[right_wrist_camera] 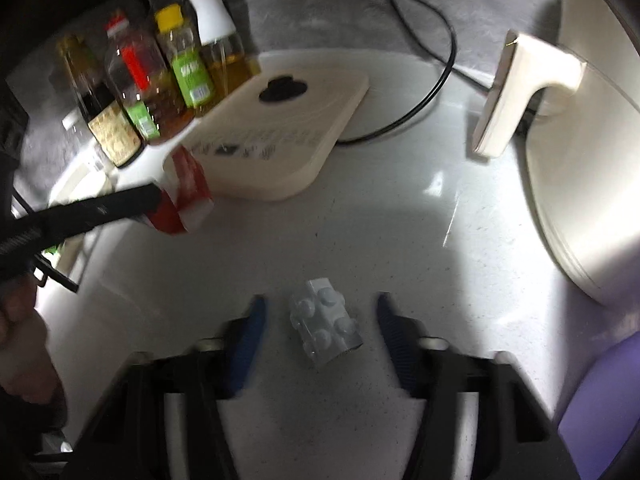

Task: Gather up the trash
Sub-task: 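Grasp the red cigarette box with the left tool while the right tool grasps the white blister pack, then carry the box and blister pack over the purple bucket and release both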

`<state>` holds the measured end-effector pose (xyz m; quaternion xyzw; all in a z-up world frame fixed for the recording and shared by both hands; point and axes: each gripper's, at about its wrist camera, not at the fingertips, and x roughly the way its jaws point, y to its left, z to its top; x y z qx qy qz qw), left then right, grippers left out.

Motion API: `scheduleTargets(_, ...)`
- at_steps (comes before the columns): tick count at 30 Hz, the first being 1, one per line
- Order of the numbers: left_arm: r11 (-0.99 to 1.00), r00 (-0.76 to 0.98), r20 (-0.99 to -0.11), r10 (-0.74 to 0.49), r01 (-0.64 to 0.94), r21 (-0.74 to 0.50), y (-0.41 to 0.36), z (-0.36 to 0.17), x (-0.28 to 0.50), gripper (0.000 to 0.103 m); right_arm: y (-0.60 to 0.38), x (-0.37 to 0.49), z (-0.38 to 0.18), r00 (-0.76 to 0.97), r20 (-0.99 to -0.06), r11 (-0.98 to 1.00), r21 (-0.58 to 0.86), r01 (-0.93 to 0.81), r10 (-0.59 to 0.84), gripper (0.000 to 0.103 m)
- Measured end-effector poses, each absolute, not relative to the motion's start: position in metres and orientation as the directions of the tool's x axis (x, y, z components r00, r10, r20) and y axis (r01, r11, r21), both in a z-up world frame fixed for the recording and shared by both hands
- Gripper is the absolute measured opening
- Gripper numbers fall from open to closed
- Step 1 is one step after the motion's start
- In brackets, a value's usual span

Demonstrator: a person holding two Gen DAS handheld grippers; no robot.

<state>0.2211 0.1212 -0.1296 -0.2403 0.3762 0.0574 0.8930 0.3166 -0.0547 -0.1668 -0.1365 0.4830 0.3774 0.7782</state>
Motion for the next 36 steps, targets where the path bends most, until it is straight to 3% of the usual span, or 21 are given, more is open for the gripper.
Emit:
scheduleTargets(21, 0.892, 0.802, -0.597, -0.003, -0.267, -0.364, 0.094, -0.059, 0.169, 0.012, -0.100, 0.267, -0.072, 0.360, -0.713, 0.668, 0.201, -0.717, 0.601, 0.026)
scheduleTargets(36, 0.897, 0.855, -0.518, 0.006, -0.233, -0.375, 0.066, -0.015, 0.148, 0.012, -0.157, 0.265, 0.028, 0.498, -0.543, 0.673, 0.182, -0.716, 0.676, 0.027)
